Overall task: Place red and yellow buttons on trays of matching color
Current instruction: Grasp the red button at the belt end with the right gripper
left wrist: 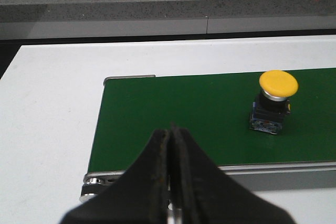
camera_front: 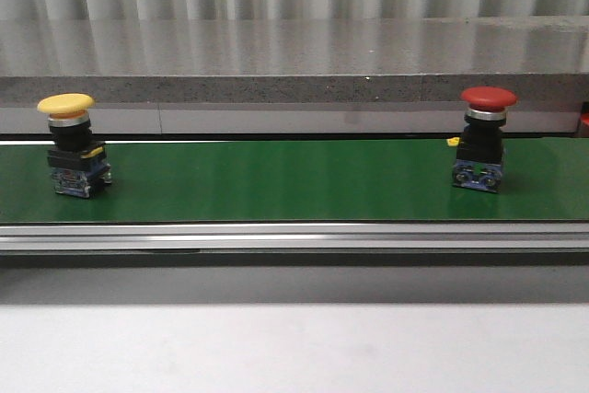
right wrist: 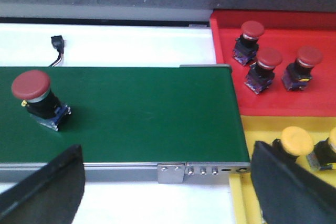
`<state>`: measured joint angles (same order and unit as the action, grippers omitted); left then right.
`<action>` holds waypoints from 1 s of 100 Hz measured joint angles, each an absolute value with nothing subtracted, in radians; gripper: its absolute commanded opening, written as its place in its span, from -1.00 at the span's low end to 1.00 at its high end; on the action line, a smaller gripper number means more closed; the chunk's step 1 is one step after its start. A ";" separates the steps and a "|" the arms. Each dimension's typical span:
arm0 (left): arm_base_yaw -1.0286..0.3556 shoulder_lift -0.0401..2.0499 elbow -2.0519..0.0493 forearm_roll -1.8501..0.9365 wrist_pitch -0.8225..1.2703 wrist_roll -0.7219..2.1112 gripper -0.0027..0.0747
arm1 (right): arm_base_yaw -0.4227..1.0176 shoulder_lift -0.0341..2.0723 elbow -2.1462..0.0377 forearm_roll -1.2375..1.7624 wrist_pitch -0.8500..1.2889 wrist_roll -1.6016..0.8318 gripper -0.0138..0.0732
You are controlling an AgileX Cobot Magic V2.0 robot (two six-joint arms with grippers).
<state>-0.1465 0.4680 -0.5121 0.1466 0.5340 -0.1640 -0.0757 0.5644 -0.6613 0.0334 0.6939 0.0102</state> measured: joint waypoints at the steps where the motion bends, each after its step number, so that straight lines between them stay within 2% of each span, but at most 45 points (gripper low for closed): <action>1: -0.146 0.468 -0.512 0.147 0.534 -0.164 -0.98 | -0.074 0.569 -0.661 0.033 0.694 0.010 0.80; 17: -0.146 0.468 -0.512 0.147 0.534 -0.164 -0.98 | -0.008 0.703 -0.665 0.035 0.688 0.000 0.80; 46: -0.146 0.468 -0.512 0.147 0.533 -0.164 -0.98 | 0.079 1.014 -0.806 0.036 0.684 -0.005 0.80; 76: -0.146 0.468 -0.512 0.149 0.532 -0.164 -0.98 | 0.092 1.257 -0.928 0.038 0.704 -0.005 0.80; 100: -0.146 0.468 -0.512 0.149 0.532 -0.164 -0.98 | 0.093 1.364 -0.972 0.040 0.718 -0.005 0.80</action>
